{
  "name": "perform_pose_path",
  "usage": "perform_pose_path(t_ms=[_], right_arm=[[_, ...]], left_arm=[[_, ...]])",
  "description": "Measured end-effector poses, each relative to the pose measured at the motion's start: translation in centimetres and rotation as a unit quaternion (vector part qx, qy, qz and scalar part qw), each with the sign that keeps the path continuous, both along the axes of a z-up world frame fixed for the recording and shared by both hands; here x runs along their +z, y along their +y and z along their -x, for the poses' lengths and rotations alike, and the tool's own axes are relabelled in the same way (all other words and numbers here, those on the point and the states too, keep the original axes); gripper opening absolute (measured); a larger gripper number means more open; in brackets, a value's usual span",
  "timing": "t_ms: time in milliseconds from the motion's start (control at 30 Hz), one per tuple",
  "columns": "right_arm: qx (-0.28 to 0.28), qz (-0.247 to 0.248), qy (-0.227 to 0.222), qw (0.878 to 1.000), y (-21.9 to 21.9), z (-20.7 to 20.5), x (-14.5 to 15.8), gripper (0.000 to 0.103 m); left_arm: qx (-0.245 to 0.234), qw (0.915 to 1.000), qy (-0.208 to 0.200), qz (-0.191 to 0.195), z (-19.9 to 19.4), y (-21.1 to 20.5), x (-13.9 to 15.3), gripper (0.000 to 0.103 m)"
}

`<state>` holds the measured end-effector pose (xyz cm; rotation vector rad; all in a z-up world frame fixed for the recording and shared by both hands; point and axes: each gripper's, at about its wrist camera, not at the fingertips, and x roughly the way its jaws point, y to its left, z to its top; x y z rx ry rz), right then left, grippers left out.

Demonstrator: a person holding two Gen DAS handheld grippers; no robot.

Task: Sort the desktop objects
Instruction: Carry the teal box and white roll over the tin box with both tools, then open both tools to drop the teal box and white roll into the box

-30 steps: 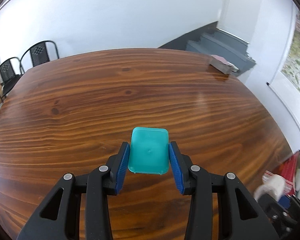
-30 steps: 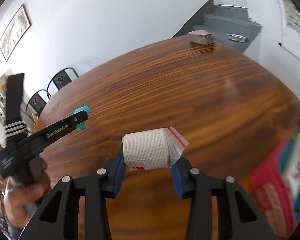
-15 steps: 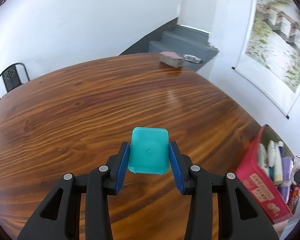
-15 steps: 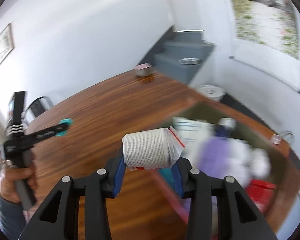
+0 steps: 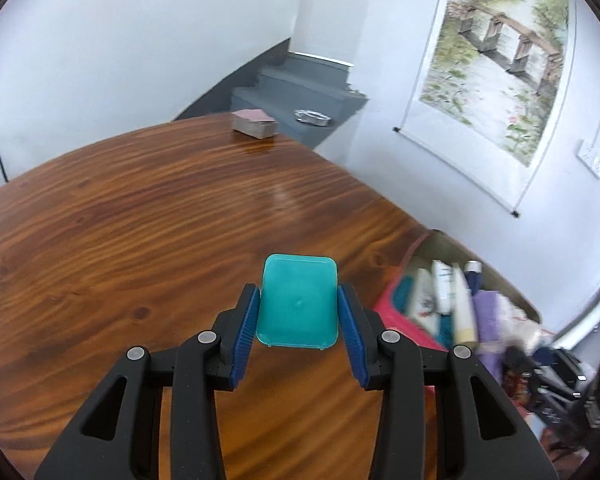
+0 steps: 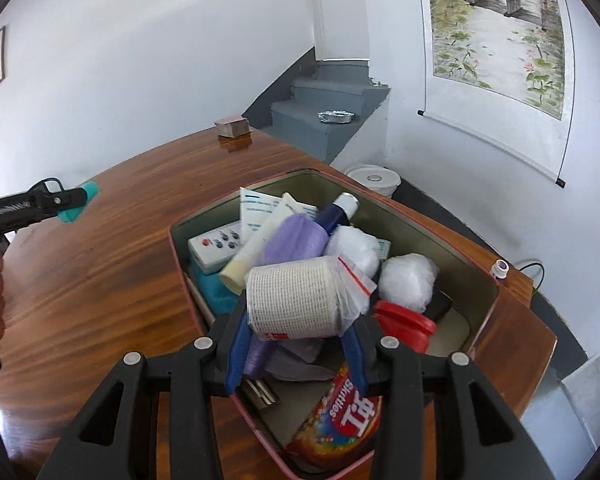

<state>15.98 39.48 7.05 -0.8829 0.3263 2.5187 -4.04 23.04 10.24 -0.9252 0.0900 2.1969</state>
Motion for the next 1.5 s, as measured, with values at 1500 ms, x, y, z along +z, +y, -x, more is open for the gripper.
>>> perform_pose_path(t_ms=[1500], right_arm=[[0.026, 0.041, 0.114, 0.992, 1.7, -6.5, 1.8, 0.084]], left_arm=[[-0.083, 0.9956, 0.034, 0.027, -8.9, 11.7, -1.0, 0.059]])
